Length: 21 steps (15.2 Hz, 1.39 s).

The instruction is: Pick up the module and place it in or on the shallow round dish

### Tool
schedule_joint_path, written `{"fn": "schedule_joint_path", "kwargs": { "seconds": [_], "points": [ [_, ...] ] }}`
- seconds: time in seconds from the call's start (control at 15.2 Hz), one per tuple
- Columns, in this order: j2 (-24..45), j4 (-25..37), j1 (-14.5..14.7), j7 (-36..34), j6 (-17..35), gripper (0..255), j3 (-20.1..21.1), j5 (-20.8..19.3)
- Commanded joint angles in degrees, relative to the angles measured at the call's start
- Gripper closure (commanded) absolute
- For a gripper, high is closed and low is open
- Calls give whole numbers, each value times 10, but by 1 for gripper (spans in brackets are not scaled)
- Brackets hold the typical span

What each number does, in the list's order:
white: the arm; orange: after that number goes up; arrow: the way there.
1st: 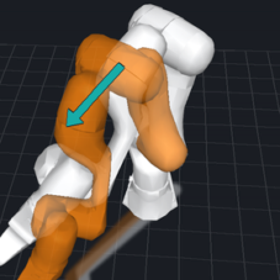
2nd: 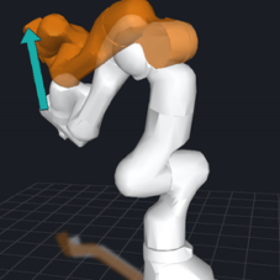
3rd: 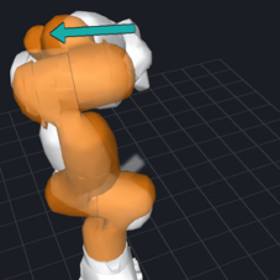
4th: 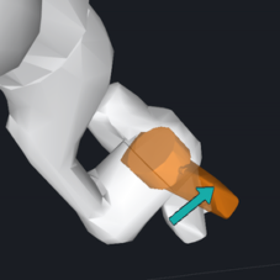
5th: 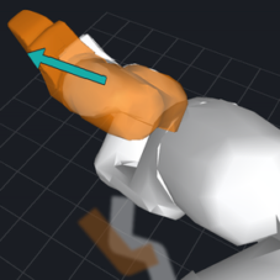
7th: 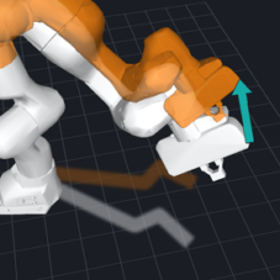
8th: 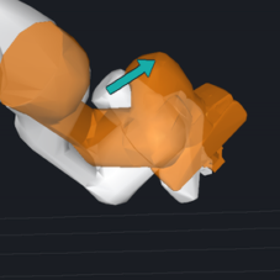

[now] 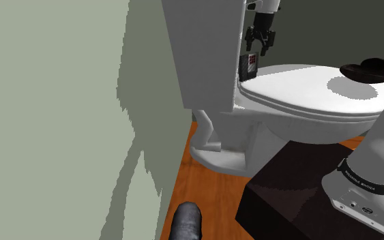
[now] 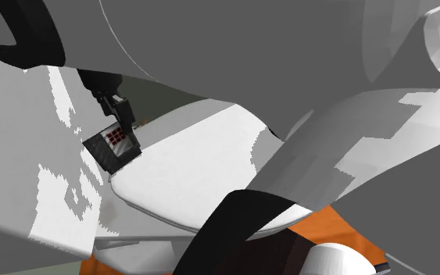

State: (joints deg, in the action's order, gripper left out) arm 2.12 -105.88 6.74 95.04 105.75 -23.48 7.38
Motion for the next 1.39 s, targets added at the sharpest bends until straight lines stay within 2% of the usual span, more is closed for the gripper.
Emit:
{"fn": "schedule_joint_path", "kwargs": {
  "seconds": [0.0, 0.4, 0.46, 1.06, 1.32],
  "points": [
    [11, -11, 7, 2, 4, 0, 7, 0],
    [11, -11, 9, 2, 4, 0, 5, 0],
    [11, -11, 10, 0, 4, 255, 5, 1],
    [11, -11, 10, 2, 4, 255, 3, 1],
    [7, 14, 12, -2, -25, 255, 1, -2]
  ]
}}
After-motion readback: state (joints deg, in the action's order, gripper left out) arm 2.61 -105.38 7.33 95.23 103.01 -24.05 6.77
